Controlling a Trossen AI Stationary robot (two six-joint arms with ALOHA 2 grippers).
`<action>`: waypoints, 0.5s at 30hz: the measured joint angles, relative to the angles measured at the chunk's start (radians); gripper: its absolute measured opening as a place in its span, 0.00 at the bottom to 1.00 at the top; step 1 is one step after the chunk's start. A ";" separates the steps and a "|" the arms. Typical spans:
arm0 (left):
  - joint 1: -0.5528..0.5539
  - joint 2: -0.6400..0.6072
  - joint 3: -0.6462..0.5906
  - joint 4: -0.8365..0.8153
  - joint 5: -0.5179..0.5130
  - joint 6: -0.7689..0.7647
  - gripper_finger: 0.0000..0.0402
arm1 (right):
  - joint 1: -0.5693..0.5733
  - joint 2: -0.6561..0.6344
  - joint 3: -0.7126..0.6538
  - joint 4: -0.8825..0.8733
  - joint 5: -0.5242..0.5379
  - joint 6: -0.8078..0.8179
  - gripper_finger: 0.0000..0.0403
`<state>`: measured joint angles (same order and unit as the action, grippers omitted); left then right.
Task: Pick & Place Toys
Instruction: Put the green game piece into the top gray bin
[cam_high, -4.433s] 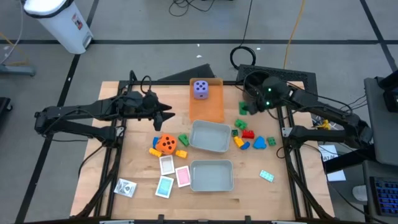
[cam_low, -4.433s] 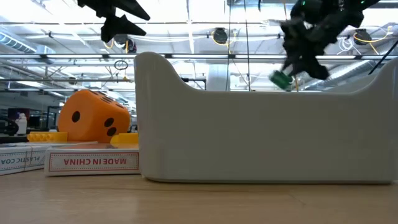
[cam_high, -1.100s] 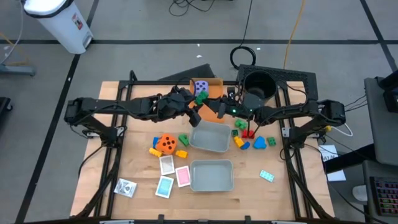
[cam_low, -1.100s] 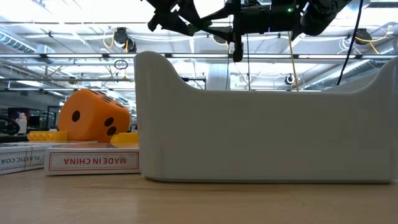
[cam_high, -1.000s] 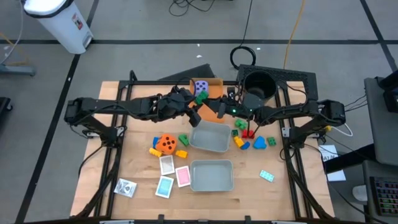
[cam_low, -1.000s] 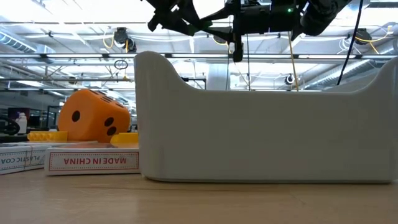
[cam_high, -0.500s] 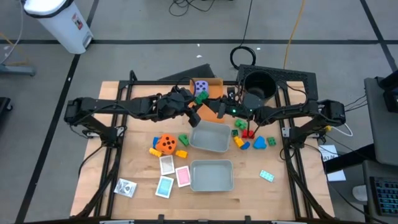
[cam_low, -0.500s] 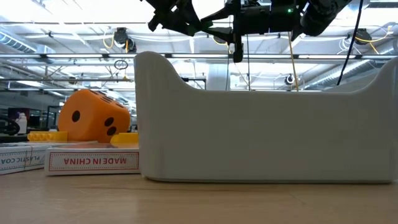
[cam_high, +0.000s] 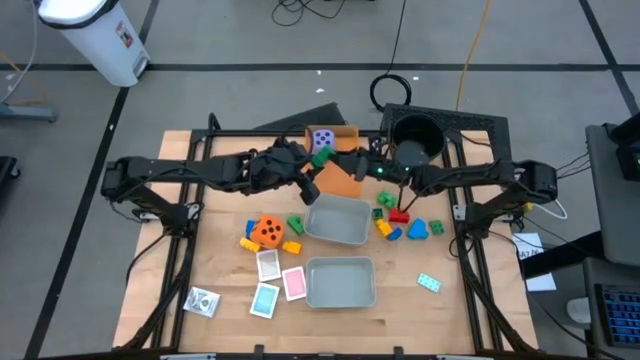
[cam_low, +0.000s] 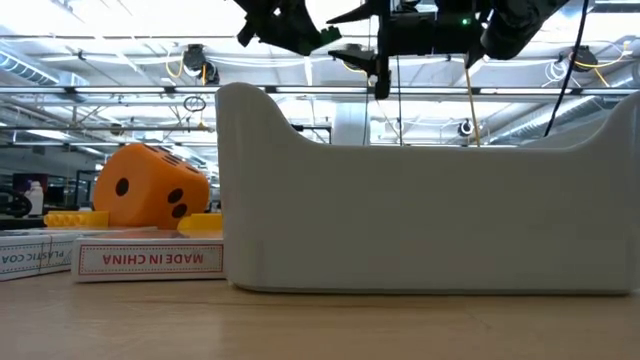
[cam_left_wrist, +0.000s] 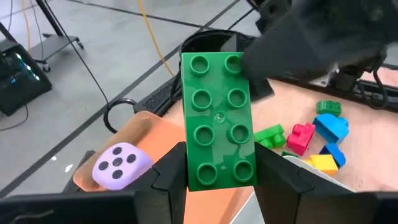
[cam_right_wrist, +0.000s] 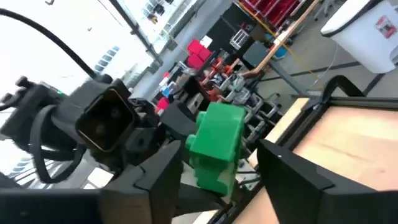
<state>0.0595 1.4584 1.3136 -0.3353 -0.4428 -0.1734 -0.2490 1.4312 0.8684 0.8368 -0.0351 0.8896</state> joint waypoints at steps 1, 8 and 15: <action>0.000 -0.011 0.000 -0.010 0.000 0.007 0.36 | -0.009 -0.002 0.000 0.012 -0.015 0.000 0.54; 0.021 -0.111 0.000 -0.117 0.091 0.060 0.36 | -0.067 -0.021 0.000 0.022 -0.025 0.011 0.59; 0.066 -0.171 0.000 -0.236 0.285 0.039 0.38 | -0.110 -0.020 0.000 0.083 -0.182 0.014 0.57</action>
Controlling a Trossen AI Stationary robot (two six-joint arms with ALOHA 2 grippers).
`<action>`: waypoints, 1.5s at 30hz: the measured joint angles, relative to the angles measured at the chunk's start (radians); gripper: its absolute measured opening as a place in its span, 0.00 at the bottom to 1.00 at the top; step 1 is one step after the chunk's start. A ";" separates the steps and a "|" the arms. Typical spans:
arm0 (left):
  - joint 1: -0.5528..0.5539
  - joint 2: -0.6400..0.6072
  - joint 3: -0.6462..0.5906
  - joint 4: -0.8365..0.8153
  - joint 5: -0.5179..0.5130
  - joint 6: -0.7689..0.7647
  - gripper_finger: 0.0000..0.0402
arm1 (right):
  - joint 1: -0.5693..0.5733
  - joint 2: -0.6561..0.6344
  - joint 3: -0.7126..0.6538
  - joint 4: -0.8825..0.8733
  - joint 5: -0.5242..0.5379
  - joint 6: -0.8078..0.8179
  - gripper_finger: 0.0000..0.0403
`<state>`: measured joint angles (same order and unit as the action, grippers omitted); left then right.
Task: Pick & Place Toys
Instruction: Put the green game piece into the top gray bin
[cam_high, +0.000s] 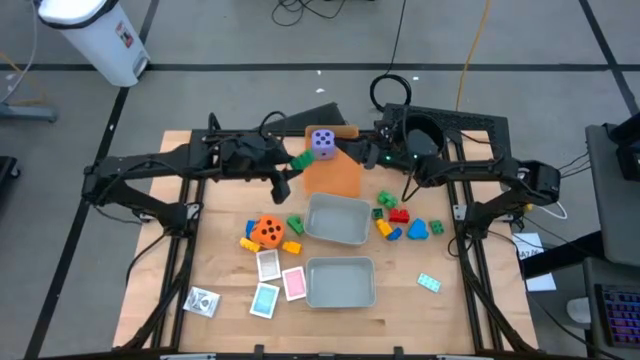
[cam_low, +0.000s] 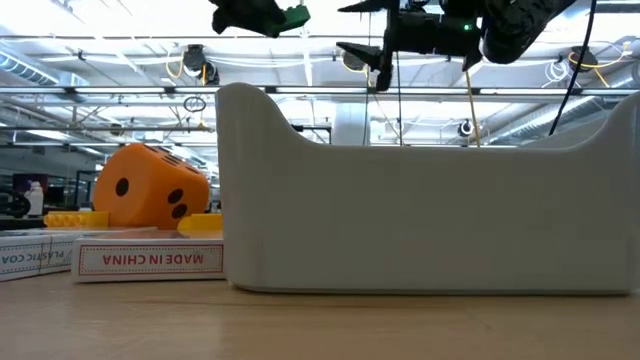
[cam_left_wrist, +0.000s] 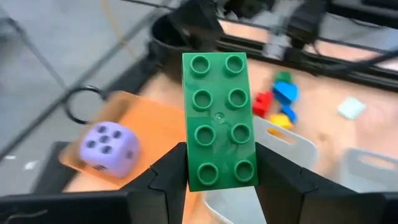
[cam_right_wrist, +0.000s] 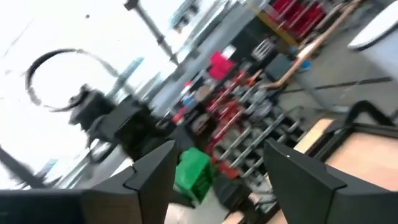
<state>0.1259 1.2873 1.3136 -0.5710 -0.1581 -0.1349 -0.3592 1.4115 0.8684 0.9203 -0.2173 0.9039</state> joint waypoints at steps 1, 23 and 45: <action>0.003 0.000 0.000 -0.011 0.038 0.004 0.37 | -0.003 0.001 0.000 0.020 -0.046 -0.003 0.57; -0.031 0.234 0.000 -0.002 0.272 0.079 0.36 | 0.233 -0.293 0.001 -1.003 -0.099 -0.450 0.40; -0.020 0.459 0.003 0.066 0.333 0.130 0.38 | 0.305 -0.370 0.001 -1.353 0.139 -0.501 0.33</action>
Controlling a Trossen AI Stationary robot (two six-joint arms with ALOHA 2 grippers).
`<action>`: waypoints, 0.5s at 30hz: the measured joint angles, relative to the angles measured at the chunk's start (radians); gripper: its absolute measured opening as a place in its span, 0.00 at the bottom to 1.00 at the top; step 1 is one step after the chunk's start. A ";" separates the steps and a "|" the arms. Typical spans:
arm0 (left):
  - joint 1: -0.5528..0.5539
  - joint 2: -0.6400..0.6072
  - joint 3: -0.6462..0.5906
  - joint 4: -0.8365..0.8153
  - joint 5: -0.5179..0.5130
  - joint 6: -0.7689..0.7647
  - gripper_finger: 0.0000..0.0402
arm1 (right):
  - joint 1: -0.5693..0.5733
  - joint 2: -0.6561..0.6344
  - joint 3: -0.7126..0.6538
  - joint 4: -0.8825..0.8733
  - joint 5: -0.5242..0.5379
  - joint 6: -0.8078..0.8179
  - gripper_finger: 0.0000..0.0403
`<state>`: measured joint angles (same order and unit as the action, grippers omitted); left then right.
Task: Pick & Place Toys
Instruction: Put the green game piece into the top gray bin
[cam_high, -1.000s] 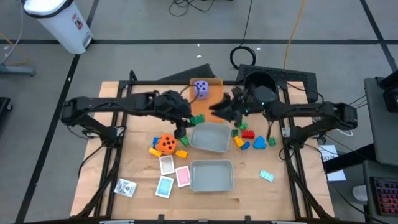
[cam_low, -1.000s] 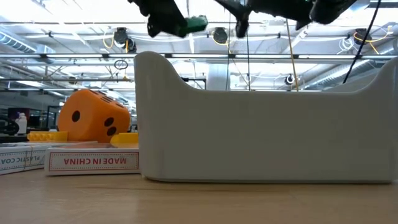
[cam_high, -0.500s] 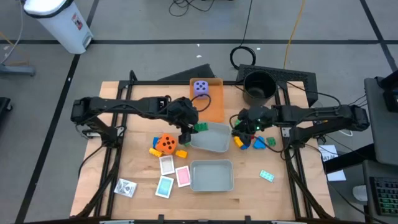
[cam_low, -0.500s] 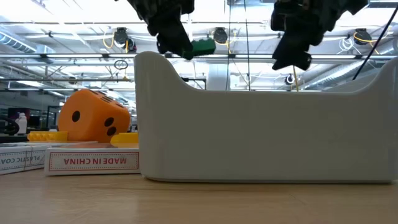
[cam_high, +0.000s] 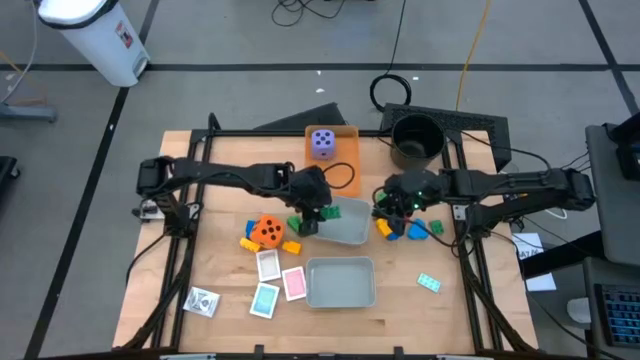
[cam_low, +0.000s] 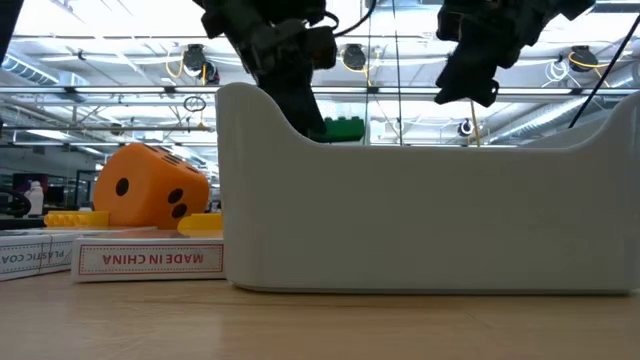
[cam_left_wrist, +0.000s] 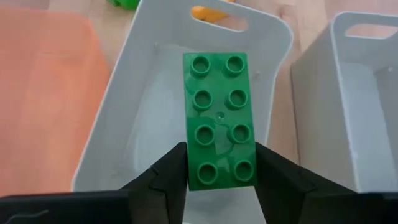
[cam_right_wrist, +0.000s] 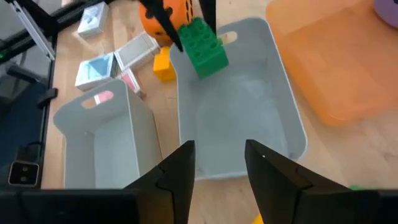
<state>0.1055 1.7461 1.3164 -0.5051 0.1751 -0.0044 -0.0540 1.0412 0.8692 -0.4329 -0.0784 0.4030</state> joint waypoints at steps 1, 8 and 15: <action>0.004 0.003 0.008 -0.007 0.000 0.006 0.37 | 0.000 -0.005 0.000 -0.009 0.000 -0.001 0.33; 0.037 0.089 0.224 -0.180 -0.045 0.068 0.36 | -0.001 -0.070 0.000 -0.060 0.002 -0.027 0.32; 0.042 0.233 0.415 -0.380 -0.044 0.119 0.38 | -0.001 -0.127 0.000 -0.112 0.007 -0.051 0.32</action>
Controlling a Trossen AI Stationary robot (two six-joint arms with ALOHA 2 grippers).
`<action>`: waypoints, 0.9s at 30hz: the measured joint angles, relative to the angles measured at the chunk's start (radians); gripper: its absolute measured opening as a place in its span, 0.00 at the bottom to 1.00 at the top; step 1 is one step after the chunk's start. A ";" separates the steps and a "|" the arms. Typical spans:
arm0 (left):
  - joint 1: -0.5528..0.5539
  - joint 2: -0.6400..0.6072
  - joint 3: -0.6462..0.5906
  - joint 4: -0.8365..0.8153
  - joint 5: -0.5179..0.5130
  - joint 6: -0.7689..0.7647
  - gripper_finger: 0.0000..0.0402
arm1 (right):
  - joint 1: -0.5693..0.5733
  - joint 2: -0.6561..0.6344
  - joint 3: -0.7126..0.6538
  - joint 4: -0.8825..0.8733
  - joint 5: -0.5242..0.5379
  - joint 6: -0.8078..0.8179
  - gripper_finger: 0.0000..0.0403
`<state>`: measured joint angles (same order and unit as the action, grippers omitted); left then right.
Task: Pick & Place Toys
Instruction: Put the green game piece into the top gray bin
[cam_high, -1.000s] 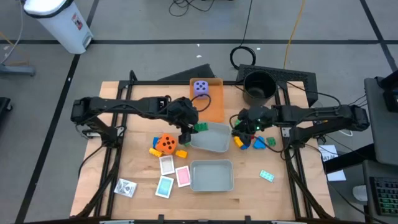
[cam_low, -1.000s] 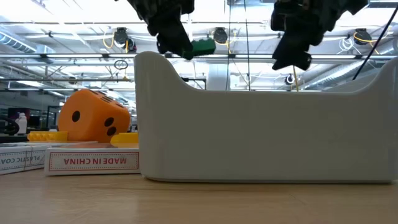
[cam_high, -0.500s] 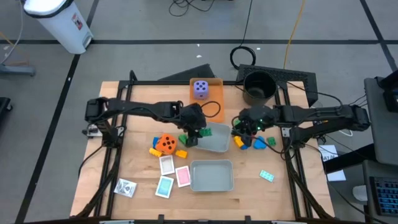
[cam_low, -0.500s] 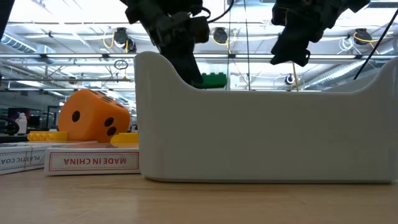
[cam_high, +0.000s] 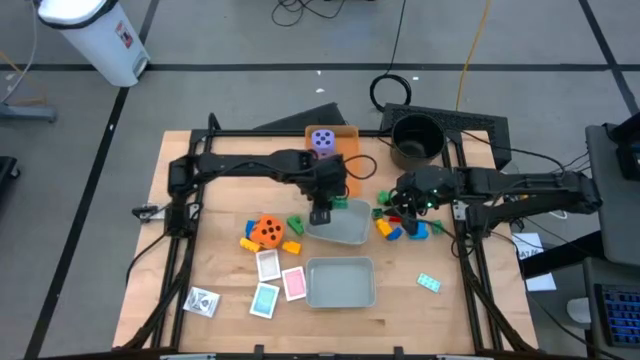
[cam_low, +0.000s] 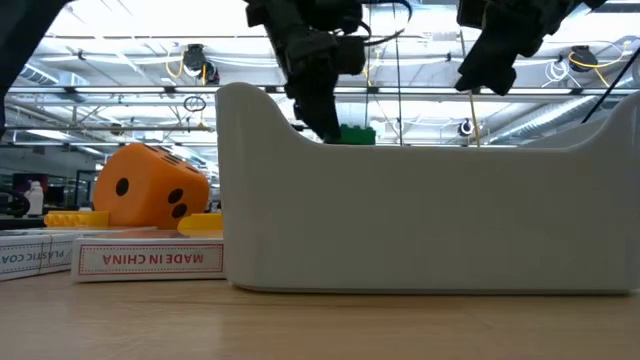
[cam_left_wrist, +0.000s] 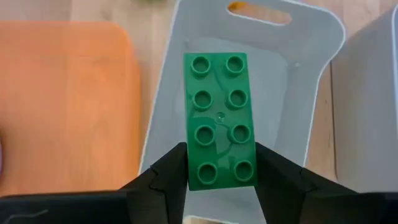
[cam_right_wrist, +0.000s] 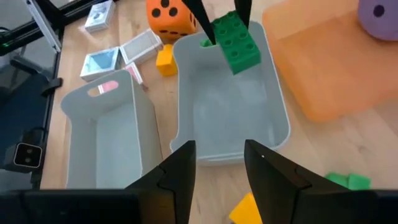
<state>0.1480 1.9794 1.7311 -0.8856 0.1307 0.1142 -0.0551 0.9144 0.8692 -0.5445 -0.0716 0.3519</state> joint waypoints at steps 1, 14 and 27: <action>-0.002 0.013 0.011 -0.005 0.001 0.008 0.37 | 0.000 -0.006 0.000 -0.014 0.000 0.001 0.32; 0.001 0.124 0.014 -0.052 0.002 0.083 0.40 | 0.000 -0.027 0.000 -0.058 0.104 0.056 0.32; 0.022 0.208 0.002 -0.165 0.016 0.042 0.42 | 0.000 -0.026 0.000 -0.058 0.127 0.162 0.32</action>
<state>0.1697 2.1871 1.7330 -1.0501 0.1463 0.1567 -0.0555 0.8879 0.8688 -0.6020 0.0552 0.5139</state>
